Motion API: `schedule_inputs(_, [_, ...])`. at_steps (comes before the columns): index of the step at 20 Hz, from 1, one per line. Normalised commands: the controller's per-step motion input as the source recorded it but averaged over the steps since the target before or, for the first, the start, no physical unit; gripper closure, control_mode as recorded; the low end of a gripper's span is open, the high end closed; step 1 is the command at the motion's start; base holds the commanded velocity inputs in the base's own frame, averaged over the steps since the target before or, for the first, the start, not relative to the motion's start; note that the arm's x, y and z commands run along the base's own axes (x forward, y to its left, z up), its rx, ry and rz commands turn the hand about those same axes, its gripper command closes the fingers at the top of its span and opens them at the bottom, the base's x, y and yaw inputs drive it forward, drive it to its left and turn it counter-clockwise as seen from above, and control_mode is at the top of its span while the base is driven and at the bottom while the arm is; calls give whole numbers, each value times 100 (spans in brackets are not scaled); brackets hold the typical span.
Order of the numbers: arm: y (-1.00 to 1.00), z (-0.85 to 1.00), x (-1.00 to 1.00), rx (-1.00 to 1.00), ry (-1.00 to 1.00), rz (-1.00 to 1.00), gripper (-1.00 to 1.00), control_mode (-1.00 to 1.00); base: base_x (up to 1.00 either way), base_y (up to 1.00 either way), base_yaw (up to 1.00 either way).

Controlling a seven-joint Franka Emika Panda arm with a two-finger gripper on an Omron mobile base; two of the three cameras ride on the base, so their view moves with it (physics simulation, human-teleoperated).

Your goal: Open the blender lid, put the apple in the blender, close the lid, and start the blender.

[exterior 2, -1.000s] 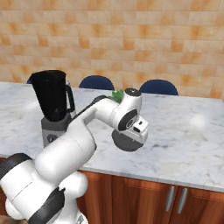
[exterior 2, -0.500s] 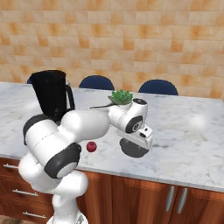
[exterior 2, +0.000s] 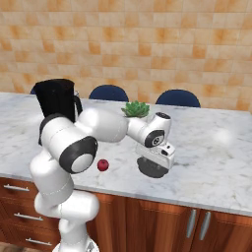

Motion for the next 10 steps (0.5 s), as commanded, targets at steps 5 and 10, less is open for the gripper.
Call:
schedule_inputs(5, [11, -17, -2, 0, -2, 0, -100, -100, 0, 0, 0])
schedule_inputs(10, [28, 14, -35, -1, -1, 0, -100, -100, 0, 0, 0])
